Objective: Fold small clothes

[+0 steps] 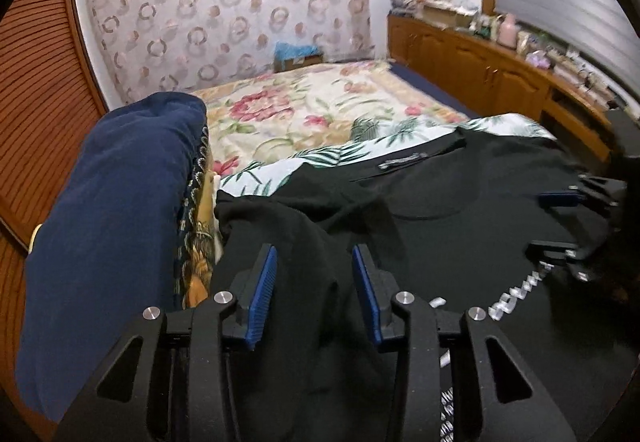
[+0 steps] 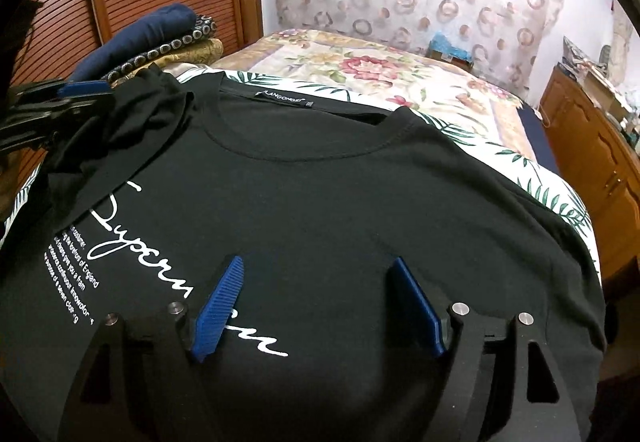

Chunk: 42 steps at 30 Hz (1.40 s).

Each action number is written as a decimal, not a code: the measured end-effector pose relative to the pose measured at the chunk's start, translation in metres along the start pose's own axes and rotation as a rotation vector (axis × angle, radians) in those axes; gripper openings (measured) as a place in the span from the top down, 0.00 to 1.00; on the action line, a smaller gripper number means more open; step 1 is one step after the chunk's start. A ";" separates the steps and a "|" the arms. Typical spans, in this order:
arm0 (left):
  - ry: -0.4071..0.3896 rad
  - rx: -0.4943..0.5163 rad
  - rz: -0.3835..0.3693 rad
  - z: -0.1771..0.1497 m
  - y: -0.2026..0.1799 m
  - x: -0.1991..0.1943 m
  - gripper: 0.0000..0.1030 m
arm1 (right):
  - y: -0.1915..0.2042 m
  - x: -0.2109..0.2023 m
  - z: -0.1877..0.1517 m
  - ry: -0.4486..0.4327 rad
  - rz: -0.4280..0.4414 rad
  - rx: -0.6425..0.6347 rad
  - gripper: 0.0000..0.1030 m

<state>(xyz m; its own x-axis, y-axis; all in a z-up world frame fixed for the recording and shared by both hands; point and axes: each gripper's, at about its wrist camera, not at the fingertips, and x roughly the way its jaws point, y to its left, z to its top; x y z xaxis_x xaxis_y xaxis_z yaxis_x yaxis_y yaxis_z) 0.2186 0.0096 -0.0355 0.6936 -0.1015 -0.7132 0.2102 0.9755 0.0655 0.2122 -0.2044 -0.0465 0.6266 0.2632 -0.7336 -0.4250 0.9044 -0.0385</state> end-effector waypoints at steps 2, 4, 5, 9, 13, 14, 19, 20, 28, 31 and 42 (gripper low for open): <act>0.025 -0.001 0.005 -0.001 0.000 0.007 0.61 | -0.001 0.000 0.000 0.001 0.000 0.000 0.23; 0.049 0.005 0.005 -0.001 0.000 0.013 0.61 | -0.003 0.001 0.000 0.001 -0.002 -0.001 0.23; 0.055 0.011 0.010 -0.002 -0.001 0.014 0.65 | -0.003 0.001 0.000 0.002 -0.002 -0.001 0.22; 0.072 0.028 0.012 -0.004 -0.002 0.013 0.96 | -0.004 0.002 -0.001 0.001 -0.004 0.000 0.22; -0.012 0.017 0.037 0.003 0.008 -0.010 0.97 | -0.005 0.002 -0.001 0.001 -0.003 0.000 0.21; -0.036 0.004 0.041 0.005 0.013 -0.018 0.97 | -0.005 0.003 -0.001 0.001 -0.003 0.000 0.21; -0.199 -0.101 0.078 0.020 0.052 -0.070 0.97 | -0.006 0.003 -0.001 0.000 -0.002 -0.002 0.21; -0.214 -0.114 0.093 0.021 0.059 -0.075 0.97 | -0.006 0.003 -0.001 0.000 -0.002 -0.002 0.21; -0.181 -0.193 0.151 0.013 0.102 -0.062 0.97 | -0.008 0.003 -0.002 0.000 -0.002 -0.001 0.20; -0.157 -0.201 0.153 0.004 0.102 -0.055 0.97 | -0.008 0.004 -0.002 0.000 -0.002 -0.001 0.20; -0.221 -0.200 0.105 -0.013 0.101 -0.086 0.58 | -0.009 0.003 -0.002 -0.001 0.000 -0.002 0.19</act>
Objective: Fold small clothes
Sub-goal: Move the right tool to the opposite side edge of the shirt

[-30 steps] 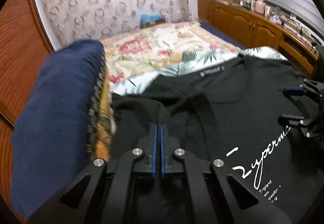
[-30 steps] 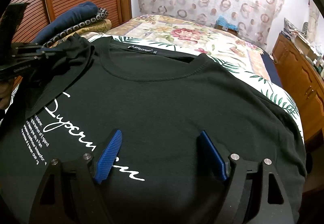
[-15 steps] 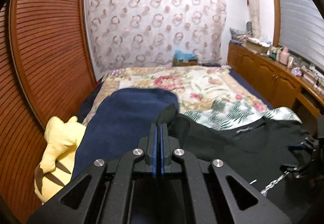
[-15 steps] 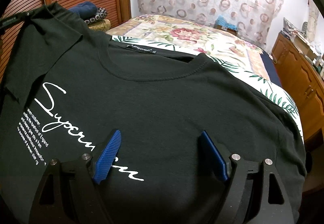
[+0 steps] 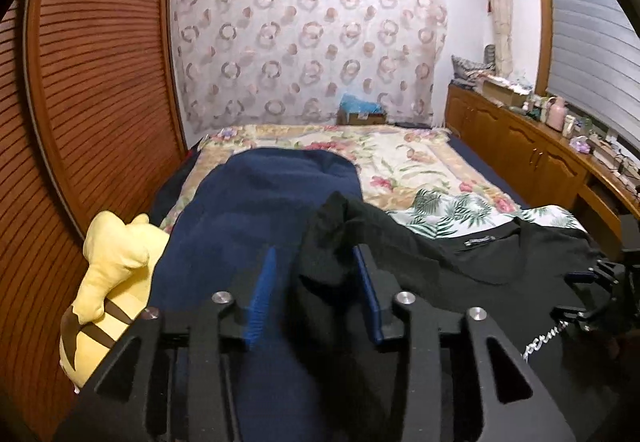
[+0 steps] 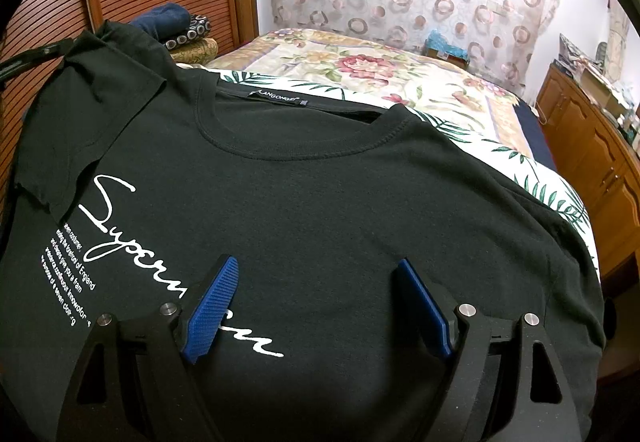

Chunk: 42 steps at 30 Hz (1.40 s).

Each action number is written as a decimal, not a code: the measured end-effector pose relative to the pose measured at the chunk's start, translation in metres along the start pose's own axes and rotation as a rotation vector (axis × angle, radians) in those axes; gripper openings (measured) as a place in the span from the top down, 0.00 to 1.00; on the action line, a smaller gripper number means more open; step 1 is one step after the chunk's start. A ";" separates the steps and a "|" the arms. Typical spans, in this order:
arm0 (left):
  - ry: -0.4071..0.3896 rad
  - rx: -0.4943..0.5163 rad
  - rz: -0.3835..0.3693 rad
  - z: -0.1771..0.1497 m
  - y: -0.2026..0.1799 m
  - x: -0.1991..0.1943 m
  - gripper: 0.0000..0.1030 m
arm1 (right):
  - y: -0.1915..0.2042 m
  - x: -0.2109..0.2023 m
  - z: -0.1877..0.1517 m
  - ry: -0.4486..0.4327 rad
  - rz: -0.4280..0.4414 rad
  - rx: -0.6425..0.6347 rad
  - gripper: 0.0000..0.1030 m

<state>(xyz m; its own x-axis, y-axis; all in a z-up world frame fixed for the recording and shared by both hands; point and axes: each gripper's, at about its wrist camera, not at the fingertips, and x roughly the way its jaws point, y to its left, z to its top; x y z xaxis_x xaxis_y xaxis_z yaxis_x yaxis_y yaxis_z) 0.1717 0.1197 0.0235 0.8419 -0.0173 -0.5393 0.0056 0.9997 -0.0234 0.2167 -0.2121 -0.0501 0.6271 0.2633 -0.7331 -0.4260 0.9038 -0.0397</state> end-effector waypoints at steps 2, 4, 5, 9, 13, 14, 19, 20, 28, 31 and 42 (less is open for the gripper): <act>-0.016 0.005 -0.012 -0.003 -0.001 -0.010 0.45 | 0.000 0.000 0.000 0.000 0.000 0.000 0.19; -0.040 0.003 -0.038 -0.007 -0.003 -0.022 0.27 | 0.000 0.000 0.000 0.000 0.000 0.000 0.19; -0.048 0.001 -0.050 -0.008 -0.004 -0.026 0.23 | -0.001 0.000 0.000 0.000 0.000 0.000 0.19; -0.063 0.012 -0.087 -0.021 -0.017 -0.044 0.23 | -0.001 0.000 0.000 0.000 0.001 -0.001 0.19; -0.077 0.021 -0.110 -0.036 -0.031 -0.056 0.23 | -0.001 0.000 0.000 -0.001 0.001 -0.002 0.19; -0.078 0.021 -0.119 -0.042 -0.035 -0.058 0.23 | -0.001 0.000 0.000 -0.001 0.001 -0.002 0.19; -0.057 0.023 -0.145 -0.057 -0.053 -0.062 0.23 | -0.002 0.000 0.000 -0.001 0.002 -0.002 0.19; -0.052 0.030 -0.148 -0.061 -0.056 -0.063 0.23 | -0.002 0.000 0.000 -0.001 0.002 -0.002 0.19; -0.033 0.049 -0.166 -0.081 -0.081 -0.071 0.23 | -0.002 -0.001 -0.002 -0.007 -0.018 0.001 0.18; -0.029 0.064 -0.163 -0.088 -0.087 -0.073 0.23 | -0.001 -0.005 -0.005 -0.015 -0.043 0.008 0.18; -0.001 0.082 -0.195 -0.104 -0.107 -0.076 0.23 | -0.024 -0.091 -0.056 -0.142 -0.050 0.076 0.18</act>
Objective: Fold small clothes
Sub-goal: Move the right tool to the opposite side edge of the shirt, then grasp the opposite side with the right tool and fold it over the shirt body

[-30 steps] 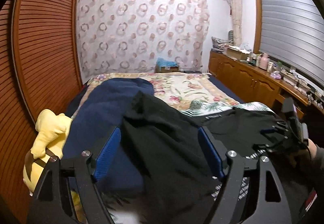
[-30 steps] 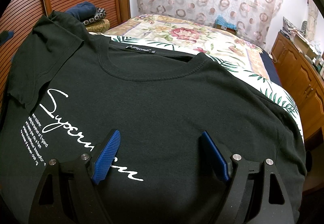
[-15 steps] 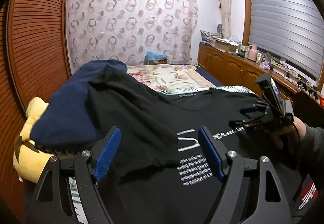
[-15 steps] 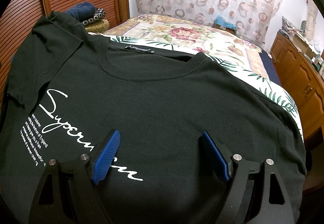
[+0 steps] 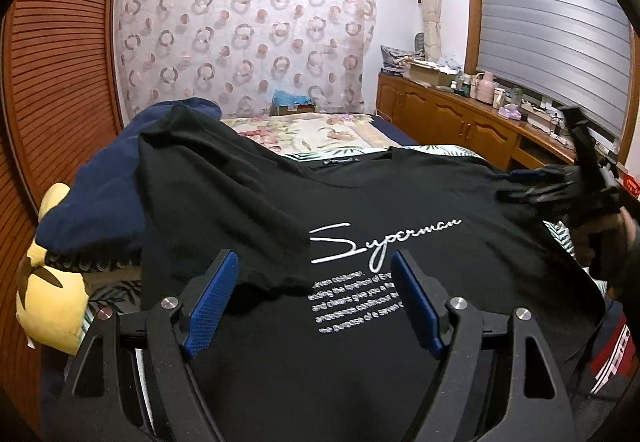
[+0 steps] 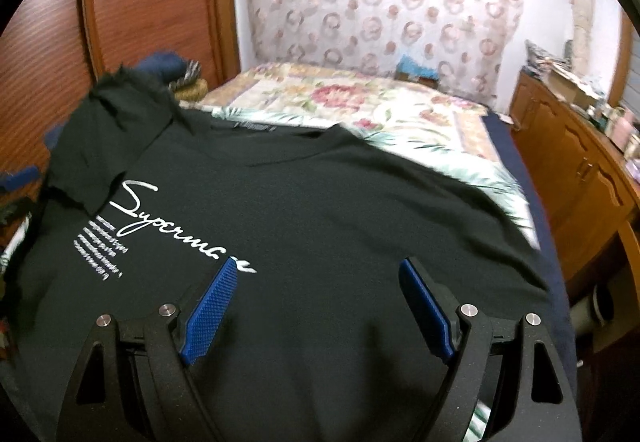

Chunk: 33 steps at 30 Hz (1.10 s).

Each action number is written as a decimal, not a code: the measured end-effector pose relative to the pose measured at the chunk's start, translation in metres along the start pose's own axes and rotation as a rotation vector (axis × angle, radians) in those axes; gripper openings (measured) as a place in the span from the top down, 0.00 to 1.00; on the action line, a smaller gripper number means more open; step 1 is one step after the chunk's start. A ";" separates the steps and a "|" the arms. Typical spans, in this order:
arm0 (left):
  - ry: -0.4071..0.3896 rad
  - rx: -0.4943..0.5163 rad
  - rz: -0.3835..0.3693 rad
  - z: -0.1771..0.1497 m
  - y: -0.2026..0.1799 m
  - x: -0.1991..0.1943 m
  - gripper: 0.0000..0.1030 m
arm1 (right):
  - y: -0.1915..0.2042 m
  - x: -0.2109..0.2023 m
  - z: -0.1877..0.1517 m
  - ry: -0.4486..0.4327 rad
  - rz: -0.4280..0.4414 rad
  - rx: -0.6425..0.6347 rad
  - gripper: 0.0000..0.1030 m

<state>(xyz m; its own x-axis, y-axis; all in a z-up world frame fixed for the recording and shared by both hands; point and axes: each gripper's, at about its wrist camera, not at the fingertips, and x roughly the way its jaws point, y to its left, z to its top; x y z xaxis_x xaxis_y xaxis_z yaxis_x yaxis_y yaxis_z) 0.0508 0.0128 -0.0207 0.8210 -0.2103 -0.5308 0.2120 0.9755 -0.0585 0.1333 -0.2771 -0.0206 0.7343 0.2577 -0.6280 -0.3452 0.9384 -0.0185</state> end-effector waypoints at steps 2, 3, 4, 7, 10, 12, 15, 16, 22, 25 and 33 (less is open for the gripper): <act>0.002 0.007 -0.009 0.000 -0.006 0.000 0.23 | -0.014 -0.025 -0.004 -0.033 -0.022 0.026 0.18; 0.001 0.011 -0.011 0.001 -0.009 0.000 0.23 | -0.022 -0.036 -0.006 -0.048 -0.037 0.036 0.18; 0.001 0.015 -0.017 0.001 -0.011 -0.001 0.23 | -0.029 -0.049 -0.008 -0.065 -0.055 0.044 0.18; 0.001 0.020 -0.033 0.001 -0.017 -0.001 0.23 | -0.050 -0.083 -0.013 -0.103 -0.114 0.059 0.18; 0.008 0.029 -0.049 -0.001 -0.024 0.000 0.23 | -0.066 -0.103 -0.022 -0.109 -0.171 0.070 0.18; 0.018 0.031 -0.059 -0.002 -0.028 0.003 0.23 | -0.073 -0.105 -0.031 -0.091 -0.202 0.084 0.18; 0.033 0.036 -0.068 -0.005 -0.033 0.007 0.23 | -0.079 -0.095 -0.048 -0.048 -0.222 0.115 0.18; 0.038 0.037 -0.072 -0.006 -0.034 0.008 0.23 | -0.082 -0.089 -0.054 -0.030 -0.221 0.126 0.18; 0.069 0.037 -0.094 -0.011 -0.040 0.014 0.23 | -0.087 -0.049 -0.076 0.061 -0.197 0.194 0.18; 0.084 0.031 -0.109 -0.014 -0.042 0.016 0.23 | -0.092 -0.039 -0.083 0.089 -0.182 0.234 0.20; 0.111 0.041 -0.102 -0.017 -0.047 0.022 0.23 | -0.108 -0.045 -0.080 0.116 -0.108 0.312 0.34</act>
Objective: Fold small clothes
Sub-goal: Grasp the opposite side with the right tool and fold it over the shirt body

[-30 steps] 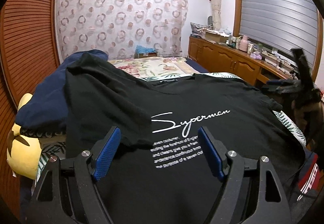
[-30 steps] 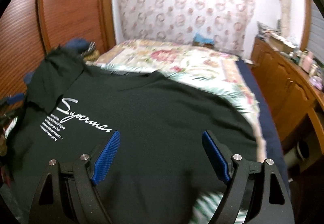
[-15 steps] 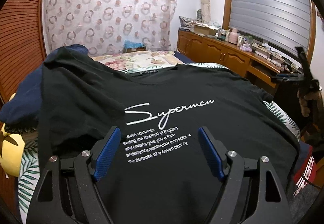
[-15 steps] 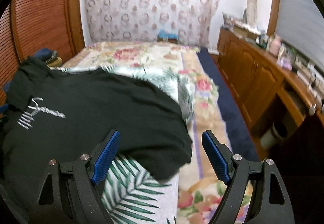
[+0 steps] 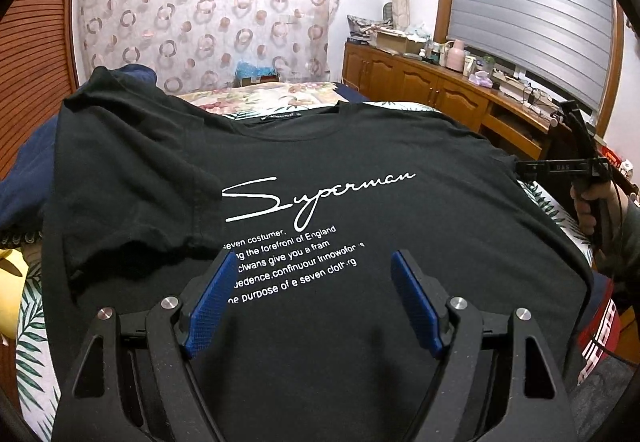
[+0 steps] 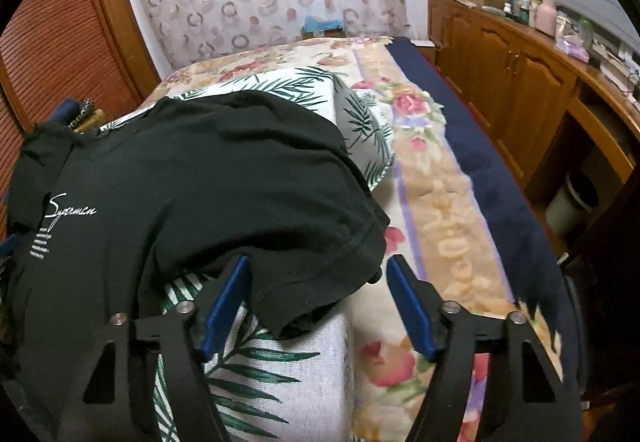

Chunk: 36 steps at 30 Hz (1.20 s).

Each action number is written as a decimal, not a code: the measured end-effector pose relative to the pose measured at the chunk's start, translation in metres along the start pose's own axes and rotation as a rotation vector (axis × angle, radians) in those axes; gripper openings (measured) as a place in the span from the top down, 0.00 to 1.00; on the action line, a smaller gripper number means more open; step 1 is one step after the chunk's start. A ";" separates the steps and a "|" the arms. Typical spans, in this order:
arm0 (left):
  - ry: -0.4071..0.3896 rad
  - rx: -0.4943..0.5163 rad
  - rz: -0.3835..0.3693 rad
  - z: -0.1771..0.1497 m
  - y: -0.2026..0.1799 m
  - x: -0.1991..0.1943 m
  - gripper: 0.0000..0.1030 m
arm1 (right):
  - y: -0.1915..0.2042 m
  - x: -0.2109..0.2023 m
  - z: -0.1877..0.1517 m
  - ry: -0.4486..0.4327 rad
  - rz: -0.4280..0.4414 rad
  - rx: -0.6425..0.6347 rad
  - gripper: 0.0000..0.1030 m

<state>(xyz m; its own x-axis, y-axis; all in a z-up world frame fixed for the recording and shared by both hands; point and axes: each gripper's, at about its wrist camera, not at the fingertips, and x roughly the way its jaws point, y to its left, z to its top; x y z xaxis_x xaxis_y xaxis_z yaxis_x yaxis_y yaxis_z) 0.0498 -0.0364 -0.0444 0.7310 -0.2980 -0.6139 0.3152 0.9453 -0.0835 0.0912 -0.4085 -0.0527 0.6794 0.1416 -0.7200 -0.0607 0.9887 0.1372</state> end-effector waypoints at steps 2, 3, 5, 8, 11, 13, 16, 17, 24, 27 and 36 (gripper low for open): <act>0.002 -0.001 0.001 0.000 0.000 0.000 0.23 | -0.010 0.000 0.008 0.014 0.016 -0.006 0.45; 0.001 -0.001 0.002 -0.001 -0.001 0.000 0.23 | -0.016 -0.001 0.010 0.016 0.027 -0.006 0.48; -0.001 -0.002 0.002 -0.001 0.000 -0.001 0.23 | -0.023 0.003 0.018 0.015 0.043 -0.009 0.55; 0.001 -0.004 -0.003 -0.001 0.001 0.000 0.23 | -0.029 0.005 0.015 0.004 0.007 -0.032 0.68; -0.001 -0.011 -0.007 -0.001 0.003 -0.001 0.23 | -0.022 0.004 0.016 -0.004 -0.062 -0.076 0.84; -0.001 -0.016 -0.009 0.000 0.005 -0.001 0.23 | -0.015 0.002 0.016 -0.016 -0.086 -0.103 0.89; 0.001 -0.017 -0.008 0.000 0.005 0.000 0.23 | -0.001 -0.007 0.022 -0.069 -0.109 -0.136 0.90; 0.000 -0.017 -0.006 0.000 0.005 0.000 0.23 | 0.005 -0.012 0.024 -0.094 -0.110 -0.145 0.90; -0.001 -0.022 -0.005 0.000 0.006 0.000 0.23 | 0.078 -0.045 0.029 -0.226 -0.003 -0.283 0.90; -0.001 -0.025 -0.003 0.001 0.006 0.001 0.23 | 0.112 -0.043 0.016 -0.207 0.069 -0.342 0.90; -0.003 -0.028 -0.002 0.000 0.007 0.001 0.23 | 0.145 -0.004 -0.021 -0.054 0.109 -0.380 0.83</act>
<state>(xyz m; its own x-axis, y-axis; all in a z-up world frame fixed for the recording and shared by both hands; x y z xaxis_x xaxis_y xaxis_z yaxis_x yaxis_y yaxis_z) 0.0530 -0.0306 -0.0456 0.7322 -0.3002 -0.6113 0.2995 0.9481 -0.1069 0.0644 -0.2646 -0.0440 0.6910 0.2536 -0.6769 -0.3937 0.9174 -0.0581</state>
